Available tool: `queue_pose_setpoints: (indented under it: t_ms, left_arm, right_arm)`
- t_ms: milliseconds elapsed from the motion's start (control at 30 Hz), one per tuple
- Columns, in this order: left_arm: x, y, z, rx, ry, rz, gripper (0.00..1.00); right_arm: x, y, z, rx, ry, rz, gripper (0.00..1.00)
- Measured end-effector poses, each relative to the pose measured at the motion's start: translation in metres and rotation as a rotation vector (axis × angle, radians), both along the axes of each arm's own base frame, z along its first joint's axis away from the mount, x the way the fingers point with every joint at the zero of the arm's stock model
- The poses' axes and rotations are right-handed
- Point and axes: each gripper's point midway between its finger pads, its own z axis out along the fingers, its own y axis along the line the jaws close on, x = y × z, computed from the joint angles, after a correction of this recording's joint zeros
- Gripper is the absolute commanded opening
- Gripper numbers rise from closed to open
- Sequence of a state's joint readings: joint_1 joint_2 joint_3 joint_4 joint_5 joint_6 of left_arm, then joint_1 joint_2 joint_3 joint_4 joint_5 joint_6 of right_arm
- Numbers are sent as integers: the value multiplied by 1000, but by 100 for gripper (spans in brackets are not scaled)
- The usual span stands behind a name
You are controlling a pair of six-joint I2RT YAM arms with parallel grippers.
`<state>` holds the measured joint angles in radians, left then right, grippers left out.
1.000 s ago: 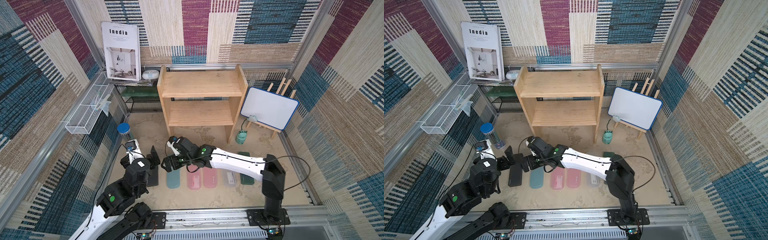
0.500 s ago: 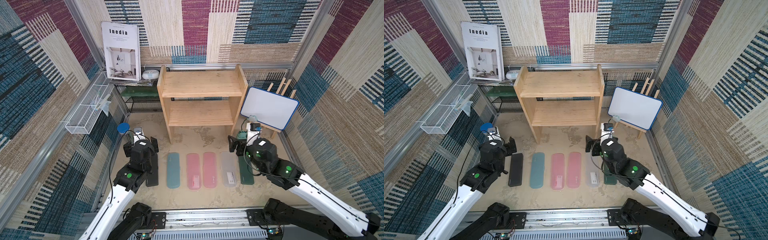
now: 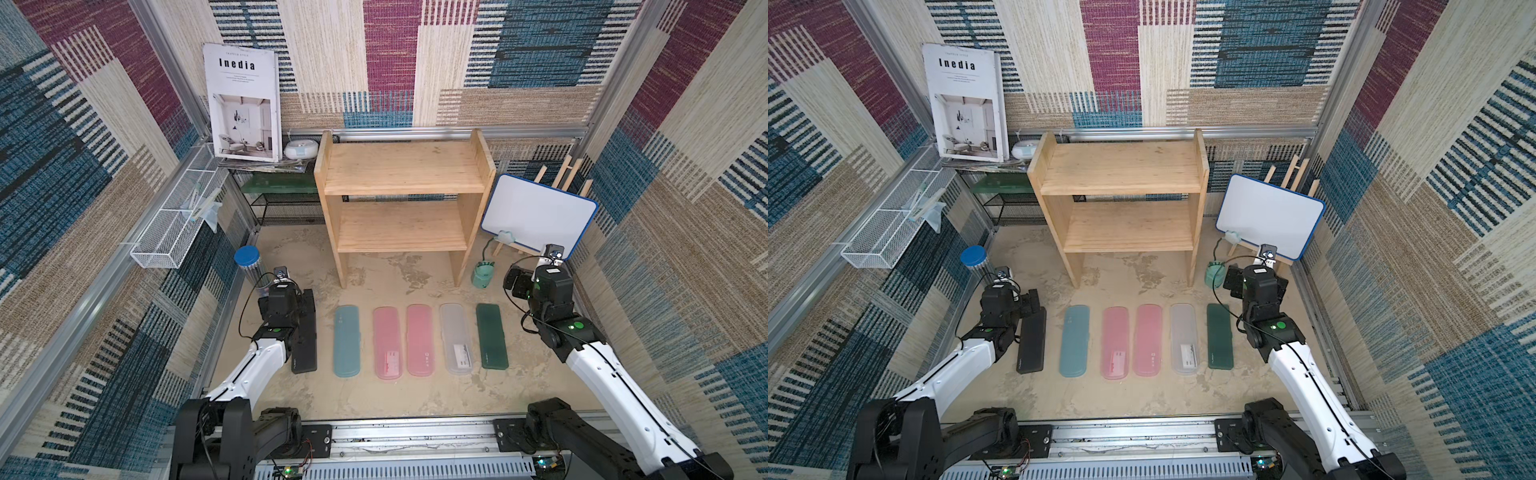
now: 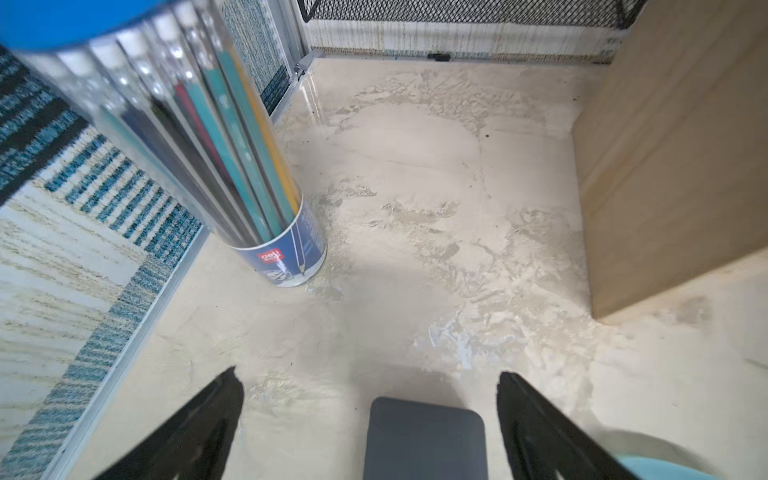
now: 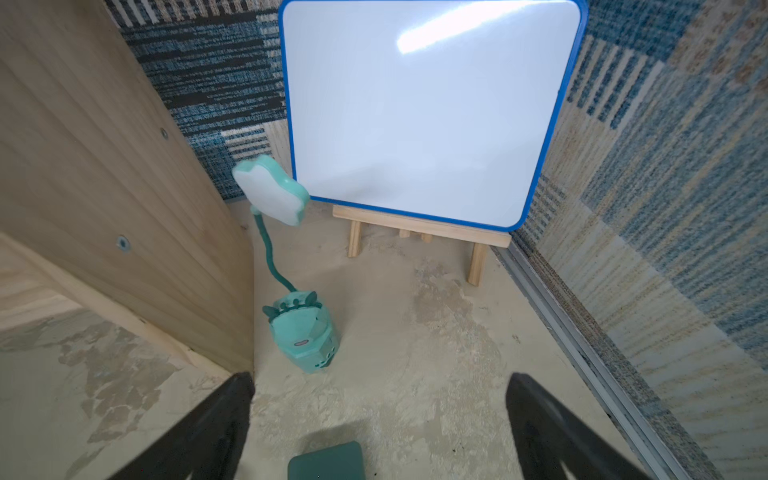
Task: Remove the pencil cases from the shelf
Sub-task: Reset both arms
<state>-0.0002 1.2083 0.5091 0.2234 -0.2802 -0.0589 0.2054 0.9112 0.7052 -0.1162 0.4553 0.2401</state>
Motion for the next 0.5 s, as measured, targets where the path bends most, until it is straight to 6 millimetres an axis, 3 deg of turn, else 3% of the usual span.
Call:
queue_pose_setpoints:
  t_ms: [233,400,500]
  left_arm:
    - [19,-2,-33,-25,-22,-20,99]
    - [23,-8,-45,-37,-63,-53,99]
    - [24,-12,-52,-41,-78,-77,99]
  right_arm:
    - [11,-31,-26,-98,-38,-49,100]
    - [11,-50,-71,-109,-39,-60,100]
    - [16,-49,-90,-96,-43,-37,100]
